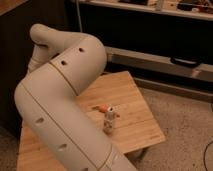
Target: Place the white sponge in the ceramic cup
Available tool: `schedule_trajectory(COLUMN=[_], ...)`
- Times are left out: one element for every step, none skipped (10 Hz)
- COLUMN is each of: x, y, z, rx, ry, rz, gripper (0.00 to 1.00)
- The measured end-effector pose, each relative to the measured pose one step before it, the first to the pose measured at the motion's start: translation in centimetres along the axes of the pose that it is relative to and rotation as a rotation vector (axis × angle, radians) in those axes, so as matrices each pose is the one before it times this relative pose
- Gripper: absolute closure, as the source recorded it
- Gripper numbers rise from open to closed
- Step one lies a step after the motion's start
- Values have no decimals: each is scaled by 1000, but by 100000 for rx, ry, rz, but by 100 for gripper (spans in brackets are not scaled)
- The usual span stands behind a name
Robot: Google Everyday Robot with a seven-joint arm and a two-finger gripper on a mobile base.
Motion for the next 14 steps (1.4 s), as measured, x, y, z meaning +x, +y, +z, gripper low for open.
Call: schedule_trajectory(x=[577, 46, -217, -243, -424, -418, -217, -324, -216, -176, -157, -162, -229, -274], y=[-796, -178, -304, -386, -354, -41, -15, -20, -10, 3, -80, -81, -65, 17], z=[123, 227, 685, 520, 554, 423, 77, -16, -40, 3, 30, 69, 198, 282], rx=[703, 686, 748, 292, 357, 420, 224, 392, 180, 120, -17, -133, -249, -165], ry=[605, 855, 1333, 833, 789, 728, 177, 34, -203, -222, -210, -250, -265, -172], rz=[1918, 1117, 1051, 837, 784, 448, 322, 520, 377, 327, 221, 138, 1, -506], gripper=[100, 100, 100, 100, 100, 100, 100, 100, 100, 100, 100, 100, 100, 100])
